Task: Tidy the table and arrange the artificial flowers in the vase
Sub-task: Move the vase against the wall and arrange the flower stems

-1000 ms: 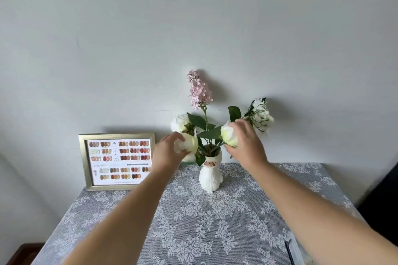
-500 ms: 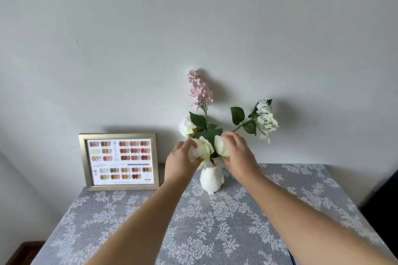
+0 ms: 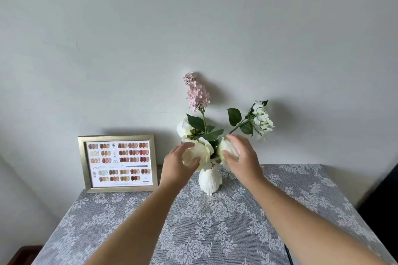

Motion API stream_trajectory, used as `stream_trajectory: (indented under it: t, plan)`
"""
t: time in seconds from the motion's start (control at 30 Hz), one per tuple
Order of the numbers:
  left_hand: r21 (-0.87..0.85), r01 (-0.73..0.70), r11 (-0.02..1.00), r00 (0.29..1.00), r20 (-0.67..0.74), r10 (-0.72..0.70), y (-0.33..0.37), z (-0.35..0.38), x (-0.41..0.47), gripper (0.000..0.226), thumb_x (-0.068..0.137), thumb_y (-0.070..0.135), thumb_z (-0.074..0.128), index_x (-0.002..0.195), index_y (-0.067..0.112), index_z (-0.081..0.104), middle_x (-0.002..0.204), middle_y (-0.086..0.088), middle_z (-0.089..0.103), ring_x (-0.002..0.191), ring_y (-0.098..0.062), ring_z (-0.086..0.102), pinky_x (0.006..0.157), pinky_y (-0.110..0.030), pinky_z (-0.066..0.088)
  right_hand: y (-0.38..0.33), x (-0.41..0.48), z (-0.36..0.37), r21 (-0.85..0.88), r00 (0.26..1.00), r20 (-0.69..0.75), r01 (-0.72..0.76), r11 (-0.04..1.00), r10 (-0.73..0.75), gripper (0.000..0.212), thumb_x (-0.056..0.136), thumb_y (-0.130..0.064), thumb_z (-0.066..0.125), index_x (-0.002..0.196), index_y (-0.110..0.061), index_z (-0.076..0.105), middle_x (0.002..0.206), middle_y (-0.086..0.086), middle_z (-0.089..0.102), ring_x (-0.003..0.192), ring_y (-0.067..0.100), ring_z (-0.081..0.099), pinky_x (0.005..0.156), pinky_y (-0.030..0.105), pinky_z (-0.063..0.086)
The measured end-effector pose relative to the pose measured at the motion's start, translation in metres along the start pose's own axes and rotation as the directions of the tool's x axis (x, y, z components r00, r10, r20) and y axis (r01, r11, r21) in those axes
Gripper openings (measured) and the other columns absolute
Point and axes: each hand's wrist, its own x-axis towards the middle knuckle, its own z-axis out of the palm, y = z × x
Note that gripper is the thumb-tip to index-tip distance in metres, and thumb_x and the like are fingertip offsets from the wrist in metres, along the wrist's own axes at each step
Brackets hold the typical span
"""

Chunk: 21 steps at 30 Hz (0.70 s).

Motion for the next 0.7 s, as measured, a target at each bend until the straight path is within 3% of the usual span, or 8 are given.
stream_trajectory:
  t: [0.1, 0.27, 0.43, 0.57, 0.63, 0.7]
  plan:
    - [-0.004, 0.013, 1.0, 1.0, 0.004, -0.013, 0.007, 0.001, 0.0, 0.035, 0.071, 0.032, 0.074, 0.104, 0.026, 0.064, 0.099, 0.003, 0.068, 0.078, -0.015, 0.061, 0.072, -0.03, 0.053, -0.007, -0.001, 0.004, -0.002, 0.998, 0.039, 0.05, 0.999, -0.05, 0.048, 0.077, -0.016, 0.071, 0.121, -0.021, 0.052, 0.118, -0.007, 0.054, 0.104, 0.009, 0.053, 0.089, 0.026, 0.049]
    - [0.075, 0.027, 0.997, 1.0, 0.011, -0.027, 0.001, 0.003, -0.004, 0.035, 0.066, 0.047, 0.074, 0.097, 0.035, 0.064, 0.091, 0.008, 0.068, 0.064, -0.009, 0.058, 0.059, -0.021, 0.046, -0.002, -0.007, 0.006, -0.044, 0.996, 0.07, 0.053, 0.998, -0.05, 0.042, 0.077, -0.017, 0.072, 0.117, -0.017, 0.056, 0.116, -0.001, 0.058, 0.103, 0.013, 0.055, 0.09, 0.028, 0.048]
    - [0.202, -0.062, 0.978, 0.998, 0.044, 0.054, -0.005, -0.006, 0.002, 0.058, 0.07, 0.078, 0.04, 0.113, 0.042, 0.052, 0.1, 0.016, 0.058, 0.068, -0.007, 0.06, 0.059, -0.024, 0.054, -0.003, 0.0, 0.002, -0.059, 0.995, 0.057, 0.083, 0.995, -0.08, 0.041, 0.076, -0.017, 0.073, 0.114, -0.016, 0.058, 0.116, 0.0, 0.057, 0.102, 0.014, 0.055, 0.087, 0.025, 0.045]
    - [0.202, -0.03, 0.979, 0.994, -0.094, 0.05, -0.011, -0.017, 0.024, 0.052, 0.077, 0.07, 0.037, 0.112, 0.033, 0.051, 0.094, 0.011, 0.054, 0.072, -0.007, 0.056, 0.055, -0.018, 0.045, -0.001, 0.003, 0.001, -0.069, 0.995, 0.038, 0.092, 0.993, -0.089, 0.04, 0.076, -0.022, 0.072, 0.113, -0.019, 0.057, 0.117, -0.001, 0.056, 0.1, 0.013, 0.053, 0.086, 0.028, 0.047]
    - [0.206, 0.031, 0.978, 0.996, -0.092, -0.012, -0.016, -0.019, 0.041, 0.041, 0.081, 0.057, 0.048, 0.113, 0.031, 0.051, 0.101, 0.006, 0.058, 0.086, -0.017, 0.058, 0.069, -0.032, 0.053, 0.001, 0.004, 0.001, -0.086, 0.995, 0.037, 0.099, 0.991, -0.096, 0.039, 0.078, -0.025, 0.07, 0.114, -0.02, 0.055, 0.119, -0.002, 0.054, 0.099, 0.012, 0.053, 0.084, 0.025, 0.047]
    - [0.205, 0.112, 0.972, 0.993, -0.055, -0.102, -0.021, -0.018, 0.06, 0.041, 0.082, 0.044, 0.056, 0.118, 0.027, 0.049, 0.114, -0.001, 0.056, 0.095, -0.022, 0.058, 0.081, -0.041, 0.052, 0.003, 0.005, 0.002, -0.1, 0.994, 0.035, 0.104, 0.99, -0.101, 0.04, 0.079, -0.027, 0.069, 0.115, -0.02, 0.055, 0.119, -0.002, 0.054, 0.097, 0.012, 0.053, 0.081, 0.021, 0.046]
